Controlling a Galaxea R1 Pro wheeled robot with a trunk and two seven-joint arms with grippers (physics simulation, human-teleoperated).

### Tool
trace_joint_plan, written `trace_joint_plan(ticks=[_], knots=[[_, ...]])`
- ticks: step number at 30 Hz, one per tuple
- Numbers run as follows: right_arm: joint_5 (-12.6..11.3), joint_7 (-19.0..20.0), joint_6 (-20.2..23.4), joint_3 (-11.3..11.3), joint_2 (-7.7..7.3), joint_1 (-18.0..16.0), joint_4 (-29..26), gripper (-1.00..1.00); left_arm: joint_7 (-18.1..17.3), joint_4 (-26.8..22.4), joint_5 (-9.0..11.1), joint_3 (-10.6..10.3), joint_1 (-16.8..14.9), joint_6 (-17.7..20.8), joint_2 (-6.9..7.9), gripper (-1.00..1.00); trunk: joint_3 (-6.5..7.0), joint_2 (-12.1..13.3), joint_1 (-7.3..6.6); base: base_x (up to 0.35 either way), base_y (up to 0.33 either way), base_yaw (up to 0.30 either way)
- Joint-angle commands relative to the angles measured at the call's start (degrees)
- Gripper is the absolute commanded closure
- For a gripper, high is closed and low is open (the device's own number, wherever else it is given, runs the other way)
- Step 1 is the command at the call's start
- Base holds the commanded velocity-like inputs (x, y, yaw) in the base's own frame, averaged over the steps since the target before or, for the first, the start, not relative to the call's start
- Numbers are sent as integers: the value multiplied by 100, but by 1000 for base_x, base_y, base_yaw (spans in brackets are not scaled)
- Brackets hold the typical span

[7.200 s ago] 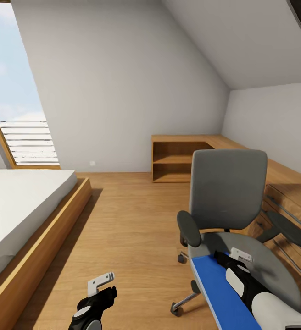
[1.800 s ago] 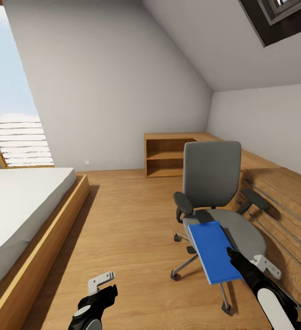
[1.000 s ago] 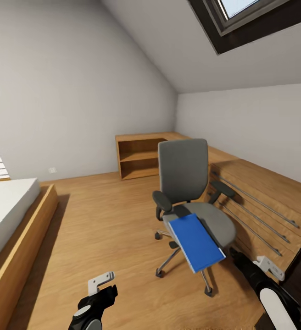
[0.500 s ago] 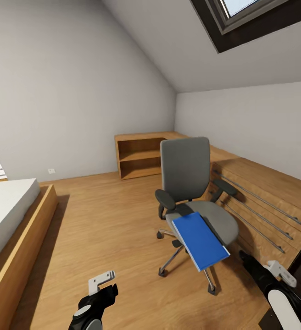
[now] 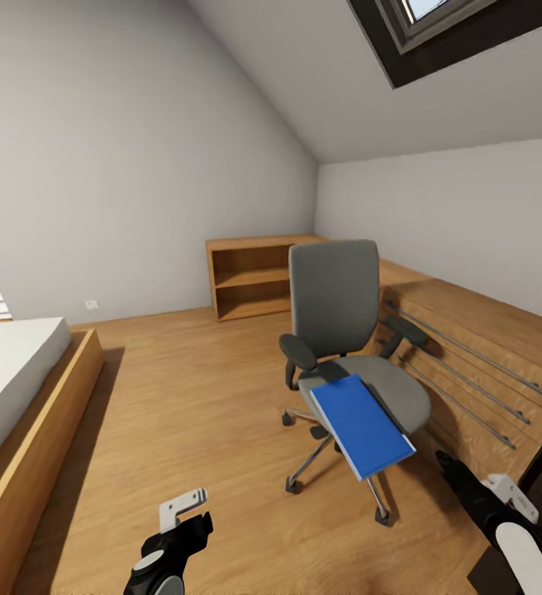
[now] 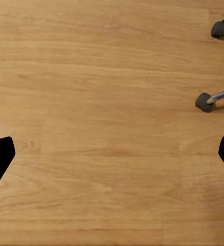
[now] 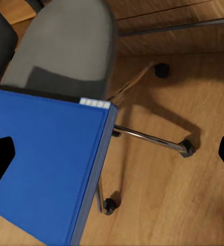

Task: In the bedroom, organize the workspace by keeping the computer under the desk, ensuring the monitor is on the desk, placing the keyboard on the desk next to the monitor, placing the mouse on the desk next to the keyboard, moving the folder from the swivel chair onto the desk next to the mouse, stacking the notebook on top of the folder with the pen on top of the notebook, and positioning the swivel chair next to the desk.

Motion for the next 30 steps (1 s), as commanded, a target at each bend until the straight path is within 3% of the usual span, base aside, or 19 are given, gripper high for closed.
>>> trace_joint_plan(ticks=[1, 7, 11, 14, 22, 24, 25, 27, 30], knots=[[-33, -25, 21, -4, -1, -4, -4, -100, 41, -11, 24, -13, -6, 18, 5, -100, -24, -44, 22, 0, 0, 0], [-47, 152, 24, -18, -7, -4, 281, -100, 41, -25, 22, -13, -6, 14, 5, -100, -132, -285, 154, 0, 0, 0], [-50, 612, 37, -31, -12, -4, 655, -100, 41, -34, 22, -13, -6, 13, 5, -100, -204, -446, 241, 0, 0, 0], [-51, 1267, 54, -116, -16, -4, 969, -100, 41, -39, 23, -13, -6, 14, 5, -100, -258, -566, 307, 0, 0, 0], [-54, 2516, 67, -320, -22, -4, 1298, -100, 34, -32, 24, -20, -6, 20, 1, -100, -401, -887, 483, 0, 0, 0], [-62, 3161, 83, -365, -26, -4, 1364, -100, 33, -26, 24, -21, -6, 21, -2, -100, -437, -967, 527, 0, 0, 0], [-81, 3940, 208, -383, -30, -4, 1532, -100, 33, -18, 24, -59, -6, 21, -1, -100, -455, -1007, 549, 0, 0, 0], [-106, 4418, 262, -407, -40, -4, 1665, -100, 41, -15, 15, -222, -6, 21, 3, -100, -491, -1087, 593, 0, 0, 0], [-257, 4760, 347, -552, -81, -4, 1855, -100, 49, -14, 9, -364, -6, 18, 5, -100, -545, -1208, 659, 0, 0, 0]])
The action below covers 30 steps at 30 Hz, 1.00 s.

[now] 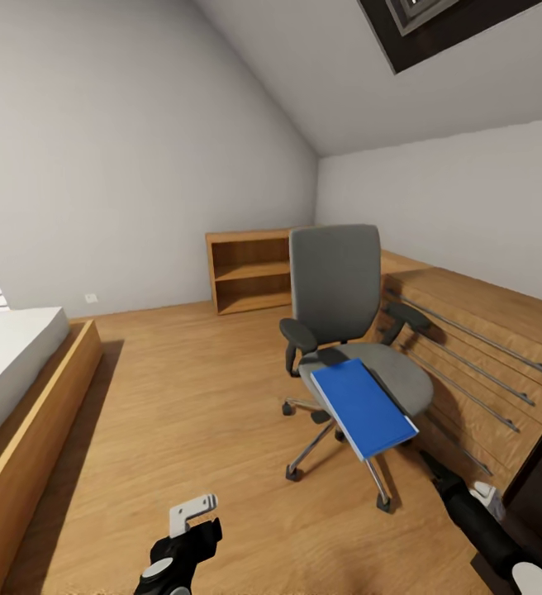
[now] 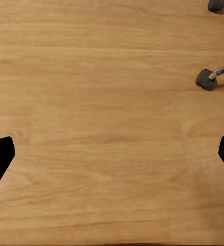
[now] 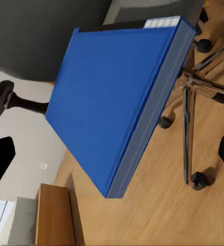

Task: In the bedroom, organize the workspace by keeping the computer under the desk, ensuring the monitor is on the desk, placing the keyboard on the desk next to the monitor, placing the mouse on the desk next to the keyboard, moving the folder from the swivel chair onto the desk next to the mouse, stacking the notebook on top of the folder with the pen on top of the notebook, and positioning the swivel chair next to the desk.

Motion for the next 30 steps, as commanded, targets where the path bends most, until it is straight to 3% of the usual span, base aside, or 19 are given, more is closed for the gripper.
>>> trace_joint_plan(ticks=[1, 3, 7, 21, 25, 30], knots=[[-112, 48, 96, -50, -9, -4, 33, -100, 41, -6, 22, -29, -7, 20, 5, -100, -24, -44, 22, 0, 0, 0], [-337, 134, 340, -142, -33, -4, 103, -100, 42, -7, 21, -62, -7, 18, 8, -100, -60, -124, 65, 0, 0, 0], [-480, 167, 612, -202, -46, -4, 142, -100, 43, -8, 20, -79, -7, 18, 7, -100, -132, -285, 153, 0, 0, 0], [-608, 81, 1084, -346, -34, -4, 147, -100, 43, -5, 20, -85, -7, 17, 9, -100, -383, -846, 461, 0, 0, 0], [-1052, 69, 1140, -375, -25, -6, 133, -100, 45, -7, 20, -85, -7, 18, 10, -100, -455, -1007, 549, 0, 0, 0], [-1177, 103, 1146, -392, -34, -8, 130, -100, 44, -7, 20, -86, -7, 19, 8, -100, -545, -1207, 658, 0, 0, 0]])
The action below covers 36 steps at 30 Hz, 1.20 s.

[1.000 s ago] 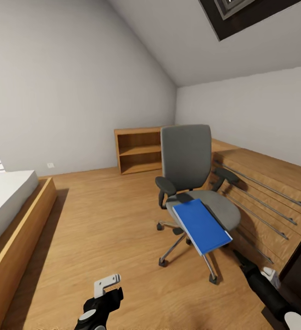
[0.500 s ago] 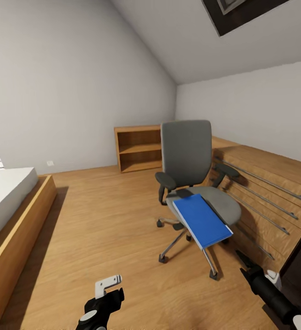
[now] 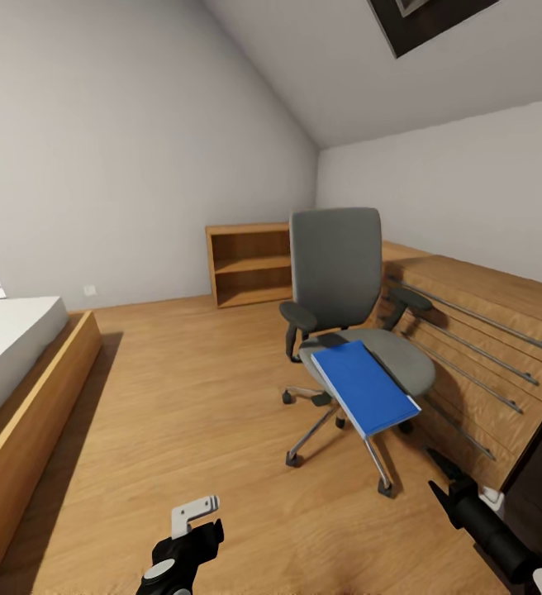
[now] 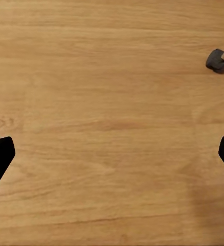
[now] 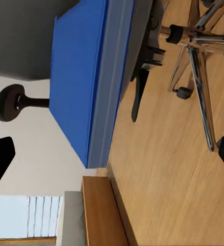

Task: In the bedroom, organize the workspace by keeping the computer under the desk, ensuring the monitor is on the desk, placing the keyboard on the desk next to the monitor, placing the mouse on the desk next to the keyboard, moving the folder from the swivel chair onto the desk next to the mouse, stacking the notebook on top of the folder with the pen on top of the notebook, and positioning the swivel chair next to the desk.

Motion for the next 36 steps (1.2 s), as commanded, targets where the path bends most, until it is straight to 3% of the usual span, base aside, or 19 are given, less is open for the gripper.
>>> trace_joint_plan(ticks=[1, 15, 36], knots=[[-34, 7, 42, -12, 0, -5, 1, -100, 41, -8, 23, -15, -6, 19, 5, -100, -24, -44, 21, 0, 0, 0], [-54, 43, 35, -12, 10, -2, 1, -100, 39, -7, 23, -18, -6, 20, 7, -100, -330, -101, 77, 0, 0, 0], [-43, 51, 35, 27, 11, -3, 1, -100, 28, 16, 28, -12, -6, 12, 30, -100, -330, -101, 77, 77, 0, 0]])
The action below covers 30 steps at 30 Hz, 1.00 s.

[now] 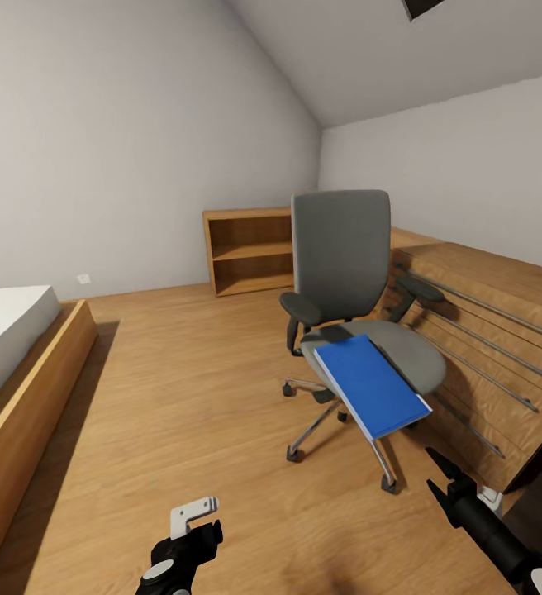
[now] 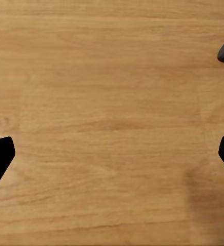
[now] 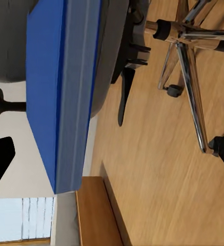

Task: In the bedroom, organize the workspace by keeping the computer under the desk, ensuring the monitor is on the desk, placing the keyboard on the desk next to the monitor, placing the mouse on the desk next to the keyboard, moving the folder from the swivel chair onto the desk next to the mouse, stacking the notebook on top of the folder with the pen on top of the notebook, and positioning the swivel chair next to the desk.

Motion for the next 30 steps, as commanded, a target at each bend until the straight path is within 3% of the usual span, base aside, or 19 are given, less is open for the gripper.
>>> trace_joint_plan(ticks=[1, 30], knots=[[-29, 2, 42, -10, 1, -4, 1, -100, 42, -8, 23, -13, -6, 19, 5, -100, -5, -2, -1, 28, 0, 0], [-20, 2, 42, -6, 1, -7, 1, -100, 35, 12, 46, -13, -6, 19, 0, -100, -5, -2, -1, 78, 85, 0]])
